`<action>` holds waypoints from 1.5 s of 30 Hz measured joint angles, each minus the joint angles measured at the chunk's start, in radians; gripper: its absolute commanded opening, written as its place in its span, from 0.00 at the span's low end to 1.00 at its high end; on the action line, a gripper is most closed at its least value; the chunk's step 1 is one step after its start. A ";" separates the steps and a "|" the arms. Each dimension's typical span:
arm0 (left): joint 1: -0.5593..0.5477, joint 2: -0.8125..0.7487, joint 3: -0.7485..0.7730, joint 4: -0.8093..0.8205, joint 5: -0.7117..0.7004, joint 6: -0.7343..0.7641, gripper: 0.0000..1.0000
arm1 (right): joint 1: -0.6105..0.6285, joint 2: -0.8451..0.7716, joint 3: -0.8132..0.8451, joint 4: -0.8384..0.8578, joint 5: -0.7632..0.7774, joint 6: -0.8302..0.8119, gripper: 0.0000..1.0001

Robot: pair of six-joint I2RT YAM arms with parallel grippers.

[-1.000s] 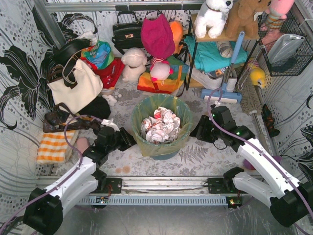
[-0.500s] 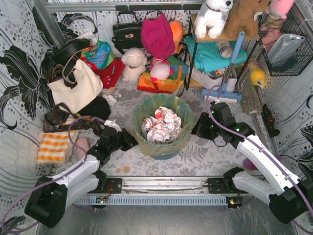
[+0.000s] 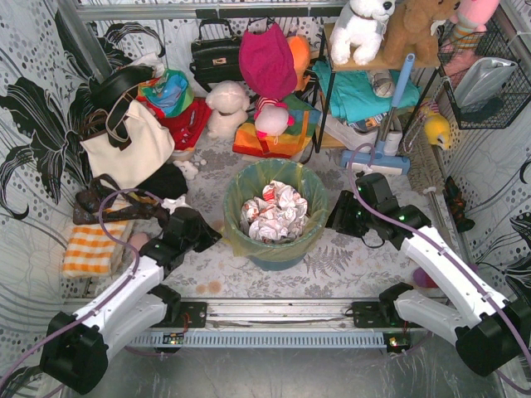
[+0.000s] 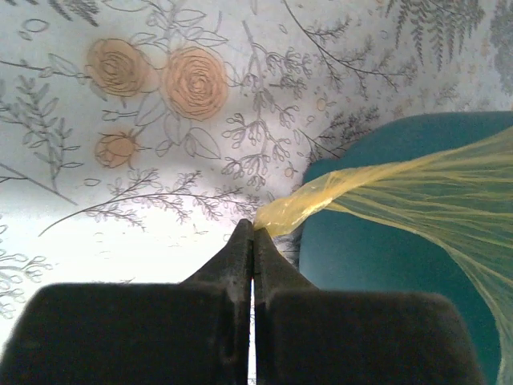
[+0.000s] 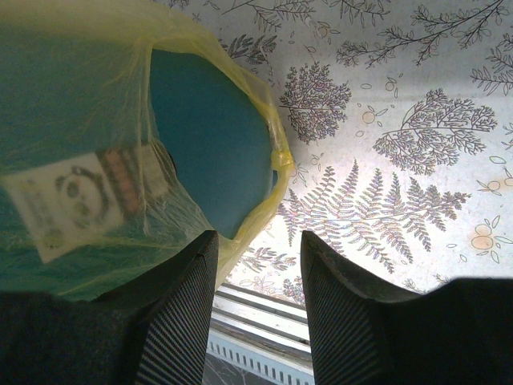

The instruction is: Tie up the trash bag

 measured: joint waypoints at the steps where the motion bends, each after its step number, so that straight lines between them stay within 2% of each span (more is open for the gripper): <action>1: 0.000 -0.005 0.008 -0.018 -0.014 0.000 0.01 | 0.000 0.001 0.000 0.000 0.000 0.000 0.46; 5: 0.000 -0.006 0.015 -0.058 -0.029 0.013 0.34 | 0.000 0.005 0.000 0.000 0.000 0.000 0.45; 7: 0.000 -0.017 0.015 -0.058 -0.011 0.024 0.45 | 0.000 0.006 0.000 0.001 0.000 0.000 0.45; 14: 0.000 -0.036 0.002 0.000 0.084 0.040 0.61 | 0.000 0.018 0.000 0.001 -0.001 0.000 0.46; 18: 0.000 -0.002 -0.028 0.066 0.154 0.040 0.62 | 0.000 0.023 0.000 0.001 -0.001 0.000 0.45; 24: -0.007 0.087 -0.068 0.150 0.234 0.040 0.58 | 0.000 0.031 0.000 0.005 -0.001 0.000 0.45; 30: -0.013 0.139 -0.076 0.182 0.257 0.041 0.42 | 0.000 0.033 -0.034 0.056 -0.013 0.001 0.45; 34: -0.014 0.127 -0.076 0.180 0.251 0.048 0.20 | 0.000 0.033 -0.091 0.104 -0.028 0.005 0.42; 38: -0.014 0.089 -0.071 0.170 0.225 0.060 0.05 | 0.000 0.033 -0.139 0.138 -0.032 0.016 0.42; 45: -0.014 0.136 0.021 0.142 0.171 0.080 0.00 | 0.000 0.035 -0.222 0.224 -0.074 0.023 0.43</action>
